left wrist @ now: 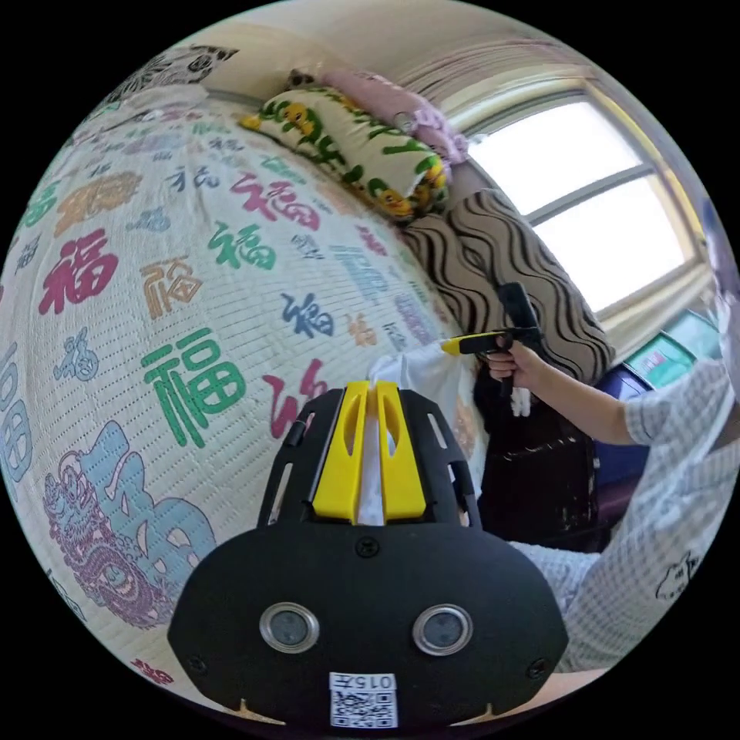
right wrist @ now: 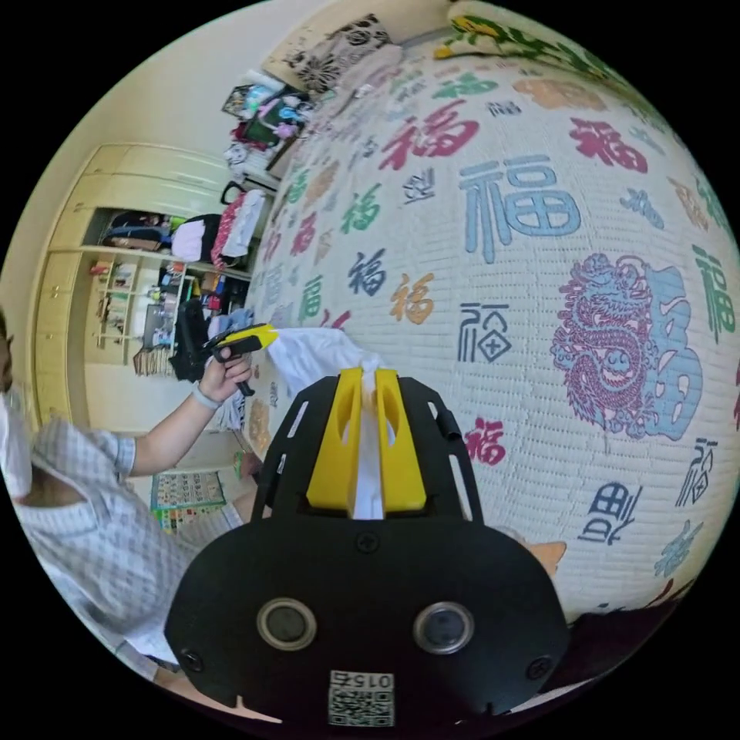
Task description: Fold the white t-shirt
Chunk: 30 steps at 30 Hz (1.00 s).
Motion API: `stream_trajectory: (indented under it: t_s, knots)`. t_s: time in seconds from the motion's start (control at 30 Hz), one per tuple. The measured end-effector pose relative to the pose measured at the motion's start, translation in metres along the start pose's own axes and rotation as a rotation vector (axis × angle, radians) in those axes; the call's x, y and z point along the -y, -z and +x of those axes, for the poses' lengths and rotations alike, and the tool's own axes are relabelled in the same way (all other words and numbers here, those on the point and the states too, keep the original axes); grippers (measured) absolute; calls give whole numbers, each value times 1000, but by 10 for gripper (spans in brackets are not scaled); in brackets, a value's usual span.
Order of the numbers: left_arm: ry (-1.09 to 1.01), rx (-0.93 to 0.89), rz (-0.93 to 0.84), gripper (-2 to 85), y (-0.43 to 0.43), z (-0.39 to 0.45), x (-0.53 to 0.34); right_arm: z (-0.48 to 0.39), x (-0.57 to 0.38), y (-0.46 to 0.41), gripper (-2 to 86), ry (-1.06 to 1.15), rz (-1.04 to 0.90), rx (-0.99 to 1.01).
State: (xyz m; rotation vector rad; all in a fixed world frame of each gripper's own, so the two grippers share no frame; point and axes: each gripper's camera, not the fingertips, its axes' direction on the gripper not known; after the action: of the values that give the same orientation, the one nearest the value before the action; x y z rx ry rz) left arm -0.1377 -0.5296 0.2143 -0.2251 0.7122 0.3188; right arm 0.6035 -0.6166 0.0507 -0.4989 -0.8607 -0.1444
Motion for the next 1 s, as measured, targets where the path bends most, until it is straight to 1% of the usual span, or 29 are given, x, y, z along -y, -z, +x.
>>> stream_trajectory:
  t_s: [0.13, 0.27, 0.33, 0.4, 0.5, 0.63, 0.7, 0.77, 0.83, 0.87, 0.9, 0.93, 1.0]
  knots:
    - [-82, -58, -28, 0, 14, 45, -37, -16, -61, 12, 36, 18, -22, 54]
    - [-25, -88, -153, 0, -5, 70, -92, -18, -128, -12, 37, -38, -144, 6]
    - [14, -71, -217, 0, -22, 73, -113, -12, -150, -30, 37, -79, -198, -10]
    - [47, -8, -316, 2, -48, 71, -134, -1, -171, -56, 37, -114, -267, -50]
    - [79, 54, -380, 8, -69, 68, -145, 10, -188, -77, 44, -149, -338, -90]
    - [97, 66, -420, 23, -72, 71, -141, 9, -198, -64, 60, -162, -297, -120]
    - [58, 126, -466, 31, -67, 81, -135, 4, -201, -50, 78, -158, -302, -248]
    - [32, 186, -473, 27, -61, 90, -127, -1, -203, -37, 81, -153, -259, -306]
    - [19, 214, -414, 25, -52, 99, -114, -8, -201, -27, 72, -129, -189, -277]
    - [14, 207, -353, 22, -49, 105, -103, -15, -198, -28, 62, -92, -150, -230]
    - [14, 185, -294, 20, -52, 109, -92, -21, -194, -35, 51, -58, -144, -197]
    - [17, 173, -279, 18, -56, 109, -87, -23, -192, -41, 41, -44, -152, -189]
    - [31, 160, -312, 12, -83, 105, -76, -23, -191, -70, 11, -34, -201, -212]
